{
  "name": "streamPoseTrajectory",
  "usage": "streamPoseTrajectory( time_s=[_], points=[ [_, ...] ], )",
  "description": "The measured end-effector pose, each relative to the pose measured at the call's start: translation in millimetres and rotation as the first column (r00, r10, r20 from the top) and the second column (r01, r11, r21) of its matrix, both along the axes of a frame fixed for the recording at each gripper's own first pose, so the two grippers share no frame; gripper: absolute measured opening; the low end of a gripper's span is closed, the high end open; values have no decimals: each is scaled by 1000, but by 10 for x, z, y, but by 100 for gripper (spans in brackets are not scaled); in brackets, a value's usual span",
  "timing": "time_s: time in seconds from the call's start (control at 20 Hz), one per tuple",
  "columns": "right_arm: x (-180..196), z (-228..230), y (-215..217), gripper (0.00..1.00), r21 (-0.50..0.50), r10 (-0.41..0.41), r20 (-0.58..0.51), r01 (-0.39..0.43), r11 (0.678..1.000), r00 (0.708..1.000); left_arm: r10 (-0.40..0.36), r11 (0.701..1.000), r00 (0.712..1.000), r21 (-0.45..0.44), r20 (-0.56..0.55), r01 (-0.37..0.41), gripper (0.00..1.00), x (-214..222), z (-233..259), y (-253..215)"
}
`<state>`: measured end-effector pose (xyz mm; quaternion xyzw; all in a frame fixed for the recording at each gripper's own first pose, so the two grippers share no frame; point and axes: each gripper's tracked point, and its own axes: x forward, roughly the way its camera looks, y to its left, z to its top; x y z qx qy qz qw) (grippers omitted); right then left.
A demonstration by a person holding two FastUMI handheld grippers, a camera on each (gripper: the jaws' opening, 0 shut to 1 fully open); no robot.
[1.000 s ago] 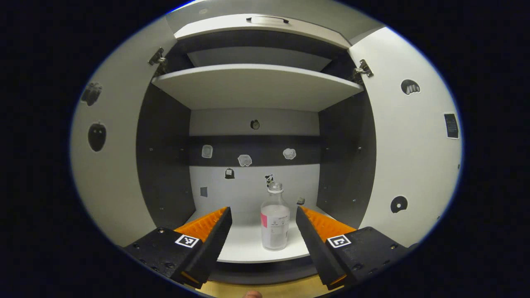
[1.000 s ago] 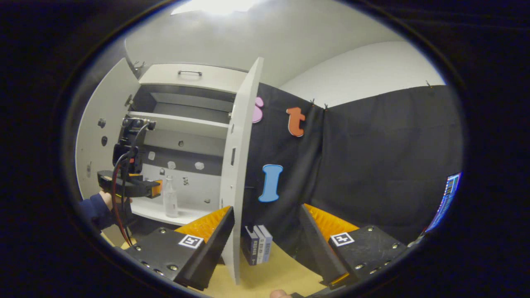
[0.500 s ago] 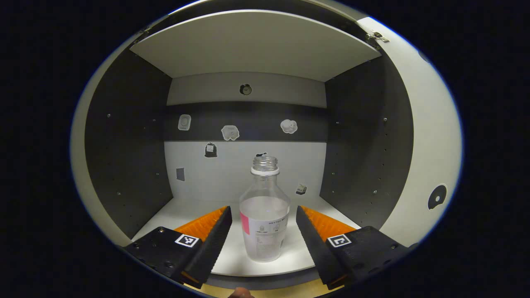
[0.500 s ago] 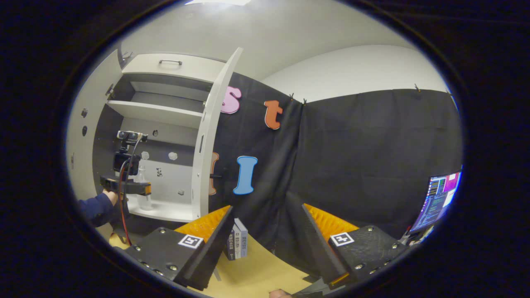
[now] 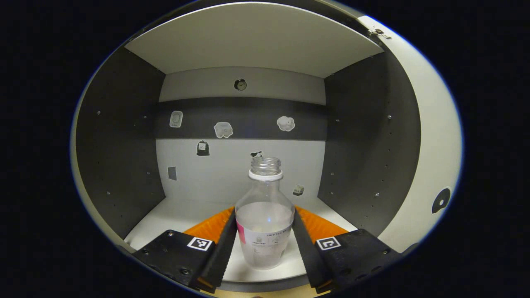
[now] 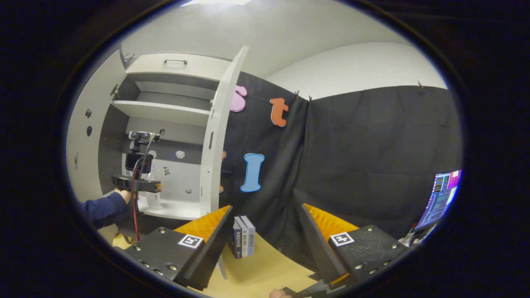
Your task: Grasp the bottle in the cabinet with the left hand and place it on the coaster, then close the right door with the right hand and the left door with the left hand.
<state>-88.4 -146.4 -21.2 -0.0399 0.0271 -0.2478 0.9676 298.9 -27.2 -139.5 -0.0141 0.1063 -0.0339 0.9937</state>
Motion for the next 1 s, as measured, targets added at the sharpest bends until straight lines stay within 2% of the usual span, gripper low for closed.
streamPoseTrajectory(
  time_s=[0.25, 0.3, 0.5, 0.7, 0.9, 1.0],
  points=[
    [-16, 3, -11, 94, 17, 37, 13, -37, 999, 999, -92, 996, 995, -12, 38, 92, 76, -410, 200, -59],
    [-12, 5, -8, 96, 19, 45, 17, -45, 999, 999, -103, 995, 993, -14, 55, 104, 76, -519, 256, -52],
    [1, -81, 95, 94, 51, 107, 17, -108, 993, 994, -116, 993, 989, -22, 92, 118, 76, -1058, 302, 53],
    [54, -81, 242, 96, 67, 175, 26, -177, 982, 984, -118, 992, 987, -20, 113, 121, 76, -1557, 162, 129],
    [111, -48, 416, 96, 76, 242, 42, -245, 967, 969, -148, 989, 987, 6, 70, 148, 76, -2002, -180, 101],
    [121, -47, 495, 96, 81, 270, 44, -273, 959, 962, -139, 990, 990, 21, 38, 138, 76, -2205, -407, 133]
  ],
)
